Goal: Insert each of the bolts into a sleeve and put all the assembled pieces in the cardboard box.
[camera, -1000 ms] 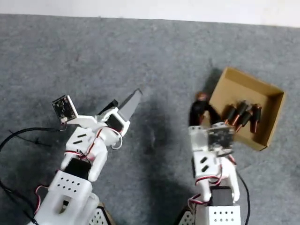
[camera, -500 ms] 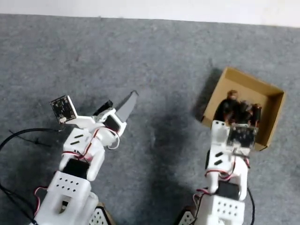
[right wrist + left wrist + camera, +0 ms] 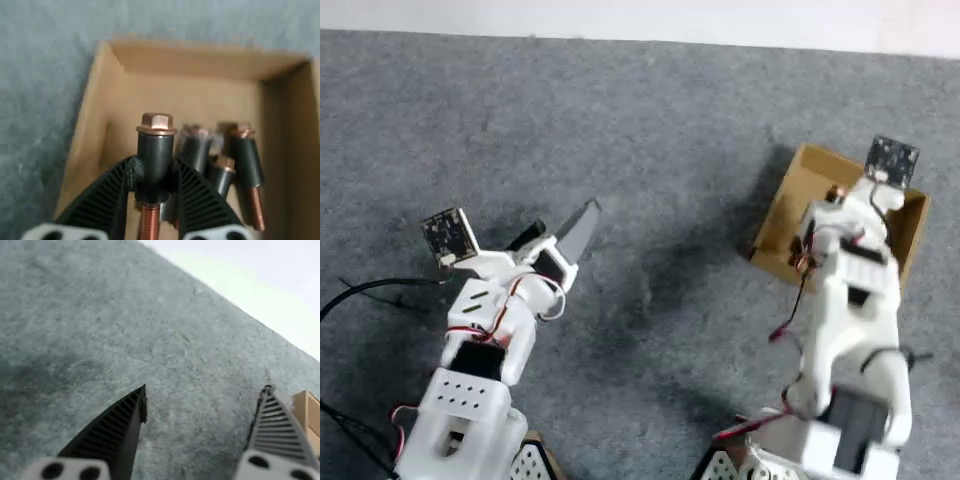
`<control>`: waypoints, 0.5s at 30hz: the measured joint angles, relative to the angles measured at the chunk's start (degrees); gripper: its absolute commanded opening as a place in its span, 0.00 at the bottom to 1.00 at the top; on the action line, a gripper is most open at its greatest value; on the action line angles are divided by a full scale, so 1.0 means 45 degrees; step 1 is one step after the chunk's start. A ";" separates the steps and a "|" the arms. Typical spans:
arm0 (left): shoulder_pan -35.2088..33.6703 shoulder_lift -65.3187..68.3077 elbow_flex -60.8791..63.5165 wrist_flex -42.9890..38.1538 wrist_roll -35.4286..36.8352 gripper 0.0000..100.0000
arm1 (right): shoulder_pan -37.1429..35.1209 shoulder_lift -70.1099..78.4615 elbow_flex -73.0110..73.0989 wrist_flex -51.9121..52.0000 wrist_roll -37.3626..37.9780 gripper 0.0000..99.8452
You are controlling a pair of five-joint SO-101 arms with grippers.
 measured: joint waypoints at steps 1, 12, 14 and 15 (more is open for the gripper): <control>0.0020 0.0020 0.0039 0.0000 0.0000 0.32 | -0.0020 0.0410 -0.0527 0.0313 -0.0039 0.01; 0.0078 0.0020 0.0039 0.0000 0.0000 0.32 | -0.1309 0.0879 -0.1446 0.1426 -0.0059 0.20; 0.0059 0.0020 0.0039 0.0000 0.0000 0.32 | -0.1543 0.0879 -0.1465 0.1778 -0.0059 0.20; 0.0059 0.0020 0.0039 0.0000 0.0000 0.32 | -0.1641 0.0879 -0.1465 0.1934 -0.0059 0.20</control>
